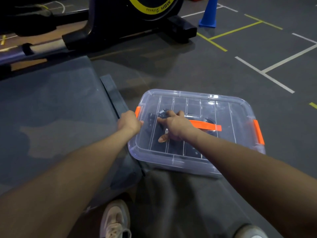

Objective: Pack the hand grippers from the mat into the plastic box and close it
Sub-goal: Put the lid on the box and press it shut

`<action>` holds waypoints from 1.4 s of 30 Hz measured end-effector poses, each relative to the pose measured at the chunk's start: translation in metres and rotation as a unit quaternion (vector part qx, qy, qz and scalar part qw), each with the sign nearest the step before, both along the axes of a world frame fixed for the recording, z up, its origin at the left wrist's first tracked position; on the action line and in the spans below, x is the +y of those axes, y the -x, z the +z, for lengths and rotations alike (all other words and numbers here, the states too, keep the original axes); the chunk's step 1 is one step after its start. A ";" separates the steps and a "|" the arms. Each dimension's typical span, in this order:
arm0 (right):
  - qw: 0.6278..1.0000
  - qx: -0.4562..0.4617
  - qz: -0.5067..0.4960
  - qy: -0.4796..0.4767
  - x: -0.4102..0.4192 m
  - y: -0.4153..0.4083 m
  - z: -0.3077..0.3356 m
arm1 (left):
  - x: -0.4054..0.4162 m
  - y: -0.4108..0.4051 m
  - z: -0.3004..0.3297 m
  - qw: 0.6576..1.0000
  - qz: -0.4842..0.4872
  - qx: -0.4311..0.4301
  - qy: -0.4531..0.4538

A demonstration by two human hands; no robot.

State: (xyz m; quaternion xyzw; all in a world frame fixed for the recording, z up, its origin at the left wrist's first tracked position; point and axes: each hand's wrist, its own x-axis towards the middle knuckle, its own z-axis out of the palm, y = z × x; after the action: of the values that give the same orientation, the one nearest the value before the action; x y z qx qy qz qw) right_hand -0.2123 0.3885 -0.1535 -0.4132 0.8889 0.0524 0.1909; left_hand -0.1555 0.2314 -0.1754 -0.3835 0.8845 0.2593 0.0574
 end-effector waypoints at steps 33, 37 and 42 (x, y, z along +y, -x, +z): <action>0.990 -0.067 -0.118 -0.028 0.170 0.003 0.011 | 0.153 -0.044 0.037 0.787 -0.564 -0.079 0.239; 0.992 -0.070 -0.100 -0.034 0.173 0.005 0.009 | 0.149 -0.040 0.033 0.766 -0.584 -0.089 0.254; 0.993 -0.066 -0.088 -0.031 0.166 0.008 0.005 | 0.128 -0.030 0.031 0.732 -0.595 -0.111 0.312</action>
State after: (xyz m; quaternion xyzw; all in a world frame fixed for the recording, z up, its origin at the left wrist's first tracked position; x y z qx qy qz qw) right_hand -0.2198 0.5541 -0.1485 -0.3300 0.9052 0.0362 0.2655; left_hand -0.1255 0.3599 -0.1449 0.1991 0.9505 -0.1630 0.1743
